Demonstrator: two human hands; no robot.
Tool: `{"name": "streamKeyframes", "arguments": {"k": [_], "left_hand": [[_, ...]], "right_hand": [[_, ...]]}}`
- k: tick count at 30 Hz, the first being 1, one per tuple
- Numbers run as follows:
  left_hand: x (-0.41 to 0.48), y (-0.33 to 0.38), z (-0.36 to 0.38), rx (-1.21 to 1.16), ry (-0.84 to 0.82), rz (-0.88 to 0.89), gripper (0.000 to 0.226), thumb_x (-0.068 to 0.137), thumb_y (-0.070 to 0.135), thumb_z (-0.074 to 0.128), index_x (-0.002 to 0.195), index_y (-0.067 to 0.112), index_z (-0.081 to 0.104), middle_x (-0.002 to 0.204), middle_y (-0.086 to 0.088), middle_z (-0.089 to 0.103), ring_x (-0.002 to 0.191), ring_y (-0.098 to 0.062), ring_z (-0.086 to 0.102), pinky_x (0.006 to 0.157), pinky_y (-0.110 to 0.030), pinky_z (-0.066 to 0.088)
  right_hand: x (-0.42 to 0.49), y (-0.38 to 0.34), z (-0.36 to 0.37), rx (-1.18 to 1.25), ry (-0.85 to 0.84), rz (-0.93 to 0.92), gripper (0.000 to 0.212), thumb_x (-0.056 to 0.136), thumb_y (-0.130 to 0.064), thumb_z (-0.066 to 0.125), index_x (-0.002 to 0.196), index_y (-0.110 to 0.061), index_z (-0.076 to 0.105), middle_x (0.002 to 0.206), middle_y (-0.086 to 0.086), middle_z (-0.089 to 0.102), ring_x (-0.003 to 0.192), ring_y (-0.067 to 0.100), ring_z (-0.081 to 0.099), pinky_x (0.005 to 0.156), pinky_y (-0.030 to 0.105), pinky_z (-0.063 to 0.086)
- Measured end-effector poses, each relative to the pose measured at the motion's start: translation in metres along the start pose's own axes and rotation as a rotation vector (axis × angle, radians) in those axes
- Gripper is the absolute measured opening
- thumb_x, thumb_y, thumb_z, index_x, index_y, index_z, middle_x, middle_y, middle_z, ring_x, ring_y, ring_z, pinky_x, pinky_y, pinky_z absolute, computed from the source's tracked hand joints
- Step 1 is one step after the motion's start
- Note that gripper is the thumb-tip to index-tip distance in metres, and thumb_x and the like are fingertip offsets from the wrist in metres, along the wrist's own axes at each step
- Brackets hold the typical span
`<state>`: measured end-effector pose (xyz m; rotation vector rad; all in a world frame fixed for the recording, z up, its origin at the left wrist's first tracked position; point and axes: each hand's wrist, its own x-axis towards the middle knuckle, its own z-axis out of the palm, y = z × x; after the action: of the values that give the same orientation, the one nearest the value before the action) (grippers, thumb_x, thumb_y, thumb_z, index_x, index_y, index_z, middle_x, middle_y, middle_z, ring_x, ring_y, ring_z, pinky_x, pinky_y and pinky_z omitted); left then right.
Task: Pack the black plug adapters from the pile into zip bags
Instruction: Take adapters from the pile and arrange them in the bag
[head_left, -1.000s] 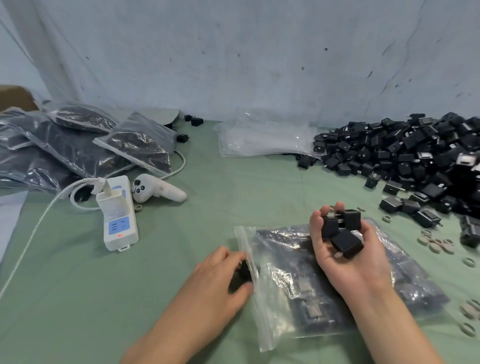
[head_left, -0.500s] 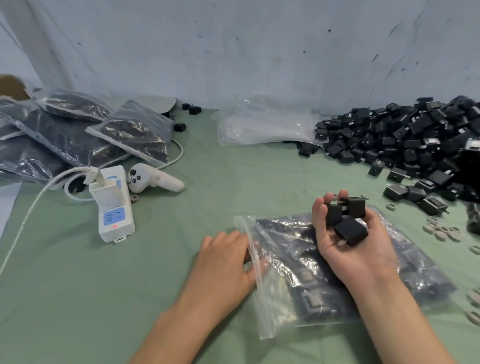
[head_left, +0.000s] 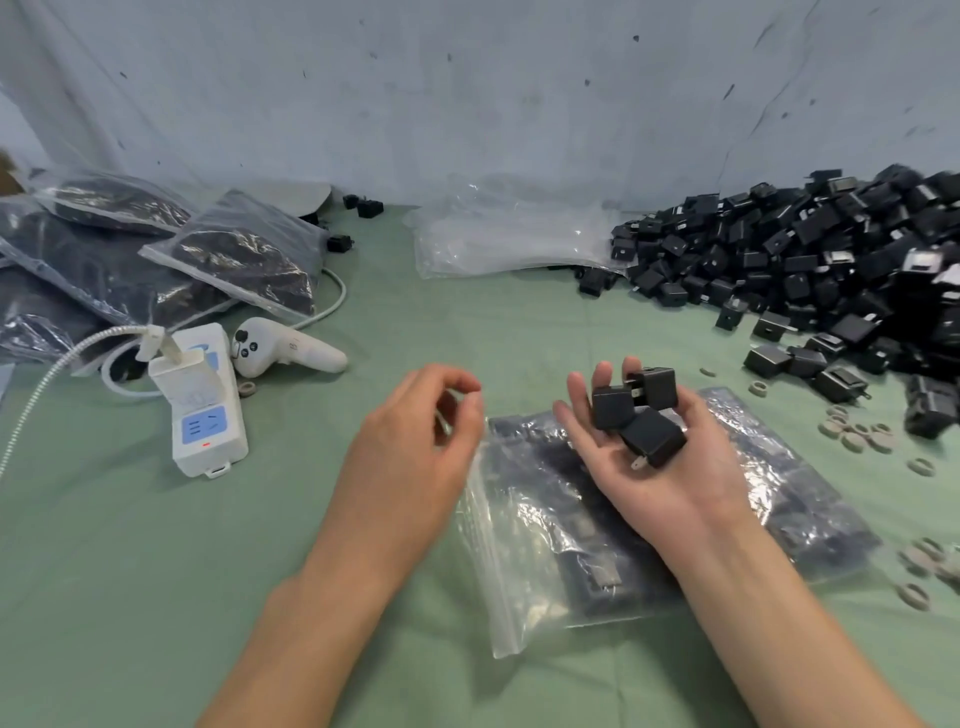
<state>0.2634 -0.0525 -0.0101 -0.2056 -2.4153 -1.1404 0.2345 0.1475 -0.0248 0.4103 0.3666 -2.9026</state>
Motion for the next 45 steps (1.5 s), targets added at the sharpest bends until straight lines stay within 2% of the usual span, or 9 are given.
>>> {"name": "streamKeyframes", "arguments": {"k": [6, 10, 16, 21, 26, 28, 35, 41, 45], "left_hand": [[-0.005, 0.023, 0.03, 0.119, -0.302, 0.081, 0.03, 0.097, 0.043, 0.053, 0.126, 0.035, 0.05, 0.112, 0.014, 0.049, 0.099, -0.008, 0.06, 0.089, -0.037, 0.05], [-0.01, 0.023, 0.034, -0.004, -0.201, 0.045, 0.011, 0.094, 0.035, 0.057, 0.1, 0.034, 0.047, 0.103, 0.016, 0.053, 0.094, -0.005, 0.056, 0.083, -0.036, 0.049], [-0.015, 0.027, 0.033, 0.002, -0.269, 0.104, 0.038, 0.089, 0.05, 0.056, 0.122, 0.045, 0.039, 0.115, 0.024, 0.042, 0.103, -0.002, 0.053, 0.087, -0.031, 0.048], [-0.016, 0.027, 0.03, 0.092, -0.184, 0.207, 0.029, 0.087, 0.045, 0.063, 0.1, 0.039, 0.039, 0.102, 0.021, 0.045, 0.094, -0.003, 0.052, 0.079, -0.029, 0.047], [-0.007, 0.016, 0.017, -0.083, -0.038, -0.012, 0.036, 0.089, 0.039, 0.06, 0.123, 0.041, 0.049, 0.109, 0.019, 0.059, 0.101, -0.003, 0.055, 0.083, -0.011, 0.039], [-0.001, -0.002, 0.002, -0.05, 0.003, -0.12, 0.028, 0.087, 0.03, 0.063, 0.113, 0.037, 0.058, 0.105, 0.014, 0.064, 0.101, -0.008, 0.056, 0.078, -0.007, 0.036], [-0.036, -0.041, -0.028, 0.045, -0.406, -0.184, 0.034, 0.086, 0.022, 0.072, 0.101, 0.051, 0.06, 0.105, 0.028, 0.054, 0.097, 0.008, 0.05, 0.077, -0.001, 0.033], [-0.046, -0.038, -0.024, 0.02, -0.519, -0.023, 0.04, 0.089, 0.017, 0.068, 0.107, 0.051, 0.059, 0.112, 0.022, 0.057, 0.109, -0.005, 0.054, 0.101, -0.029, 0.038], [-0.051, -0.041, -0.024, 0.083, -0.567, 0.022, 0.045, 0.078, 0.058, 0.058, 0.122, 0.059, 0.046, 0.125, 0.037, 0.049, 0.122, 0.009, 0.042, 0.099, -0.007, 0.027]], "right_hand": [[-0.008, 0.021, 0.003, -0.079, -0.109, 0.158, 0.025, 0.098, -0.032, 0.049, 0.113, -0.018, 0.064, 0.13, 0.017, 0.065, 0.119, 0.034, 0.062, 0.101, 0.052, 0.048], [-0.013, 0.017, 0.004, -0.057, -0.129, 0.178, 0.025, 0.097, -0.029, 0.049, 0.109, -0.013, 0.064, 0.129, 0.022, 0.064, 0.112, 0.04, 0.066, 0.092, 0.058, 0.052], [-0.017, 0.016, 0.007, -0.129, -0.099, 0.217, 0.028, 0.097, -0.031, 0.048, 0.117, -0.016, 0.061, 0.13, 0.022, 0.064, 0.118, 0.034, 0.064, 0.108, 0.051, 0.042], [-0.022, 0.022, 0.01, -0.086, -0.118, 0.202, 0.025, 0.099, -0.031, 0.046, 0.114, -0.016, 0.06, 0.128, 0.019, 0.066, 0.107, 0.036, 0.068, 0.095, 0.05, 0.051], [-0.02, 0.013, 0.013, 0.007, -0.044, 0.122, 0.027, 0.093, -0.025, 0.05, 0.111, -0.011, 0.065, 0.116, 0.015, 0.071, 0.102, 0.038, 0.07, 0.093, 0.053, 0.053], [-0.018, 0.006, 0.012, 0.042, 0.011, 0.055, 0.031, 0.095, -0.024, 0.048, 0.112, -0.008, 0.067, 0.108, 0.012, 0.073, 0.092, 0.032, 0.073, 0.082, 0.05, 0.059], [-0.013, -0.012, 0.01, 0.148, 0.025, -0.072, 0.033, 0.087, -0.019, 0.05, 0.113, -0.005, 0.064, 0.094, 0.008, 0.071, 0.075, 0.023, 0.069, 0.069, 0.035, 0.058], [-0.01, -0.017, 0.008, 0.133, 0.001, -0.122, 0.027, 0.097, -0.027, 0.045, 0.111, -0.012, 0.063, 0.096, 0.002, 0.069, 0.075, 0.02, 0.066, 0.07, 0.033, 0.054], [-0.011, -0.017, 0.009, 0.109, 0.007, -0.133, 0.026, 0.095, -0.024, 0.047, 0.11, -0.014, 0.065, 0.097, 0.0, 0.068, 0.076, 0.019, 0.066, 0.068, 0.033, 0.054]]}}
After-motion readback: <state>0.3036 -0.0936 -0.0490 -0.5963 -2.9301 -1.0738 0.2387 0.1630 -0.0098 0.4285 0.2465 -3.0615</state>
